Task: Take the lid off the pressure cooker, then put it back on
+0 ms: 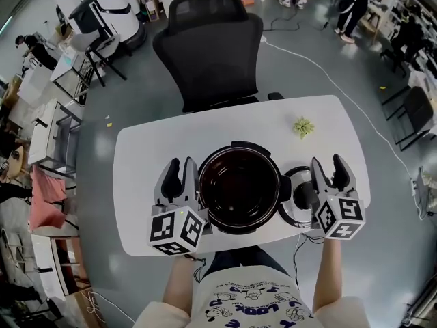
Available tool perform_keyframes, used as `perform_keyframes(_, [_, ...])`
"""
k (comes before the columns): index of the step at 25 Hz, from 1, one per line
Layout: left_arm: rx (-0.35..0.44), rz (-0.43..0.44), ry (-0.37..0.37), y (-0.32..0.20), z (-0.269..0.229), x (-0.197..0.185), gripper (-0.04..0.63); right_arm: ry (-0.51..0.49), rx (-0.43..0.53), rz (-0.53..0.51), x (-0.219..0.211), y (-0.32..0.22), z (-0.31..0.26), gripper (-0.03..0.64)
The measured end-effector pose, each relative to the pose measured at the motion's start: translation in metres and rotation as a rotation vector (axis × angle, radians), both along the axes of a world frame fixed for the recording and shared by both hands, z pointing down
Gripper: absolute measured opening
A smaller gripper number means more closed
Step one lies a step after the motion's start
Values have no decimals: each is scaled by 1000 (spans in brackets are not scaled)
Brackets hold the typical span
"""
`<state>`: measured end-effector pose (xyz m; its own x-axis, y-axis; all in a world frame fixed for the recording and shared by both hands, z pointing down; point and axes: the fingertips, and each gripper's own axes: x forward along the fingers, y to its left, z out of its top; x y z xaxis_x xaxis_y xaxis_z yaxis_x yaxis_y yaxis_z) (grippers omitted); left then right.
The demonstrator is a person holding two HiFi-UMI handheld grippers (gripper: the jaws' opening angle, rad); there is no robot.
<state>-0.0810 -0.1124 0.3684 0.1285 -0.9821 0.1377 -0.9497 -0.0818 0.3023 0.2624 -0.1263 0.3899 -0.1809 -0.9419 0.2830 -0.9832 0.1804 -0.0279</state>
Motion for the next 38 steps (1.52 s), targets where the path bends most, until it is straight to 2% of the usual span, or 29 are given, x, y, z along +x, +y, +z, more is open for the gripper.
perform_keyframes(6, [107,29,-63,4,-48,13,101,-17,132,12,-14,9,-56,228])
perform_keyframes(11, [178,35,-88,14,-75,22,63,-20,196,19,-19,21,-84,206])
perform_keyframes(17, [240,37,-130,26,-97,30,23,-25,271,49,-20,33,-108,133])
perform_keyframes(24, [269,45,-160,38,-111,38,14,-10,321,90,-22,46,-122,13])
perform_keyframes(38, [268,45,-160,41,-113,40,12,-11,310,84,-25,52,-125,12])
